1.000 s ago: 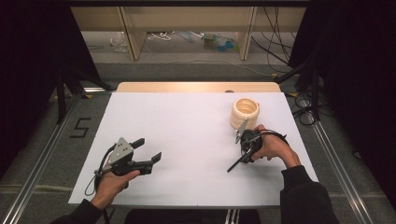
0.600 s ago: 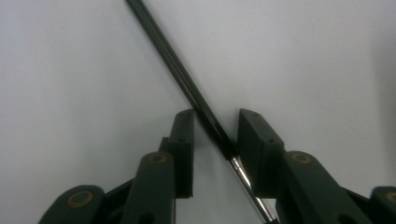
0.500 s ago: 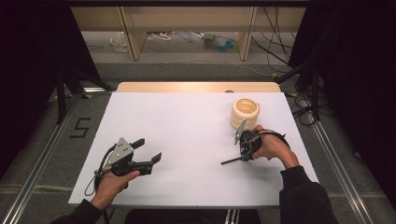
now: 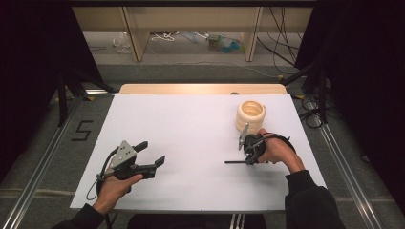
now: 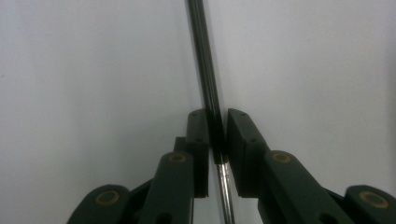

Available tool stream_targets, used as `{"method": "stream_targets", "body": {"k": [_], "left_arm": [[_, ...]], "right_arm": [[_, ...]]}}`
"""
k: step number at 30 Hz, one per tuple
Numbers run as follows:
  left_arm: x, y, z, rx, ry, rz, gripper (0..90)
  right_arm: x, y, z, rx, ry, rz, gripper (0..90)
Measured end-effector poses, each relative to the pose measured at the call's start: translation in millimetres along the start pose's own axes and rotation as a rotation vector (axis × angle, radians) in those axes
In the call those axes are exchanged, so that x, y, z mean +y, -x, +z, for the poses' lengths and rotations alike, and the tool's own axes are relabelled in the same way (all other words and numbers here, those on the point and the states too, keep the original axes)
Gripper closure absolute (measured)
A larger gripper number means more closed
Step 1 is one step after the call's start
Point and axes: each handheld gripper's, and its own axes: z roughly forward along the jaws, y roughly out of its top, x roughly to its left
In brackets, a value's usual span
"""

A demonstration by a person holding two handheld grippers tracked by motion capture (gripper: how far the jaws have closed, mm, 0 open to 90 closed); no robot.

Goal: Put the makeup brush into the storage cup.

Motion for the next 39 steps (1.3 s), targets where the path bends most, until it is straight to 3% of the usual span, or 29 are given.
{"method": "stream_targets", "body": {"k": [6, 14, 24, 27, 34, 35, 39], "left_arm": [[-0.1, 0.1, -0.1, -0.001, -0.001, 0.002, 16.2], [0.4, 0.0, 0.2, -0.001, 0.001, -0.001, 16.2], [-0.3, 1.8, 1.4, -0.006, -0.009, 0.009, 16.0], [-0.2, 3.0, 2.5, -0.009, -0.012, 0.009, 16.0], [3.7, 12.6, 8.6, -0.060, -0.029, 0.005, 16.1], [4.1, 15.0, 9.8, -0.075, -0.039, 0.011, 16.1], [7.3, 24.2, 15.1, -0.109, -0.071, 0.049, 16.0]], "right_arm": [[2.0, -1.6, -0.1, -0.006, -0.017, 0.013, 83.5], [4.9, -4.0, -0.6, -0.014, -0.030, -0.018, 84.0], [10.9, -13.6, -17.6, -0.024, 0.019, -0.009, 84.0], [14.6, -18.5, -22.3, -0.046, 0.038, -0.046, 84.0], [24.4, -32.0, -31.3, -0.062, 0.058, -0.087, 84.0], [29.5, -35.3, -33.0, -0.072, 0.067, -0.114, 84.0], [36.9, -41.3, -33.7, -0.070, 0.062, -0.145, 84.0]]}}
